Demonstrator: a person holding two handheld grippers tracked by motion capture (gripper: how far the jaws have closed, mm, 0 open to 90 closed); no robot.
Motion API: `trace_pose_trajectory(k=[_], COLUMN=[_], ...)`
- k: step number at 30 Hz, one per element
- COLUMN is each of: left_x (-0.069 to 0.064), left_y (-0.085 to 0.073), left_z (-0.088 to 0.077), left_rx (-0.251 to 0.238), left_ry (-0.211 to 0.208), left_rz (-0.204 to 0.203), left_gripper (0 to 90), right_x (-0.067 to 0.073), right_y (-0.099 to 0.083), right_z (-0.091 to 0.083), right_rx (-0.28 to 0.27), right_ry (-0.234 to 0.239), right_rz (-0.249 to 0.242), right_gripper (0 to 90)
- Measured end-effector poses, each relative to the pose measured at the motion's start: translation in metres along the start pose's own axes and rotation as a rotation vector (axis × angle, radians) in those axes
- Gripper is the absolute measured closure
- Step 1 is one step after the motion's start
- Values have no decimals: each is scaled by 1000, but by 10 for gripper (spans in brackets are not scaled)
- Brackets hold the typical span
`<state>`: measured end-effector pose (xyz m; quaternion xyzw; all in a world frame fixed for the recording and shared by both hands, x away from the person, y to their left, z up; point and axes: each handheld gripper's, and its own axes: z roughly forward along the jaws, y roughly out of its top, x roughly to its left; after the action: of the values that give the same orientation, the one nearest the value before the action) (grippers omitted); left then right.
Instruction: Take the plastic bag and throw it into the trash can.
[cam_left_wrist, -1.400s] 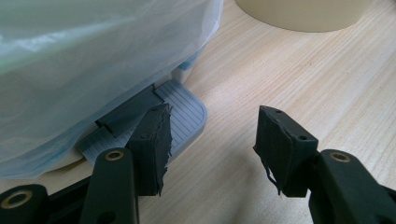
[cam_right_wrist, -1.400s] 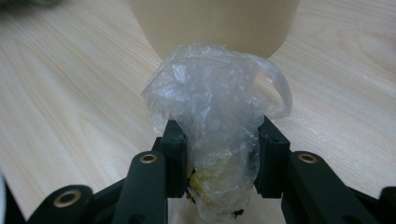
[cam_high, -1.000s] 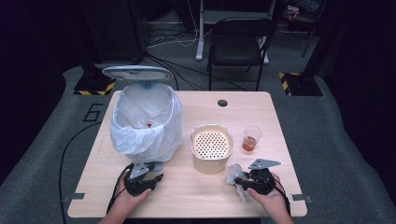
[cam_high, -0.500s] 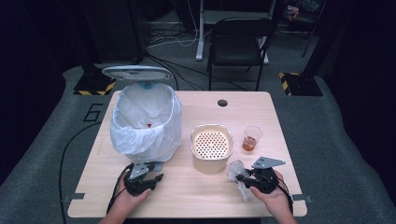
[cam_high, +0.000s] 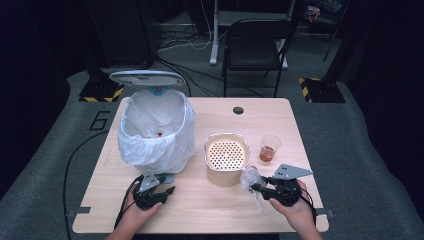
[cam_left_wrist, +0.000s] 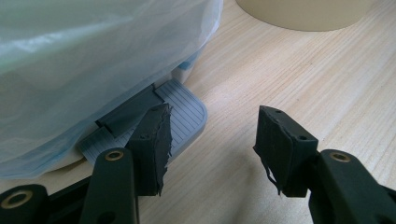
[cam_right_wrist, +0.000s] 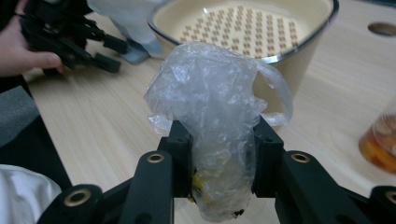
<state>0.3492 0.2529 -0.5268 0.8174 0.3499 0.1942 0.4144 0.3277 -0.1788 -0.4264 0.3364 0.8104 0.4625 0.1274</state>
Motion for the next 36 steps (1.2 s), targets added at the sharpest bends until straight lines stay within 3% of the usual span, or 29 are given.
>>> trace_pose_trajectory(k=[7, 14, 27, 36], left_x=[0, 0, 0, 0], left_y=[0, 0, 0, 0], left_z=[0, 0, 0, 0], left_rx=[0, 1, 0, 0], left_ry=[0, -1, 1, -1], left_rz=[0, 0, -3, 1], left_gripper=[457, 457, 457, 457], right_x=[8, 16, 27, 31], right_y=[38, 70, 110, 133], right_z=[-12, -11, 4, 5], right_rx=[-40, -66, -68, -78], right_ry=[50, 101, 120, 125], right_rz=[-49, -88, -154, -166], right_gripper=[670, 670, 670, 671])
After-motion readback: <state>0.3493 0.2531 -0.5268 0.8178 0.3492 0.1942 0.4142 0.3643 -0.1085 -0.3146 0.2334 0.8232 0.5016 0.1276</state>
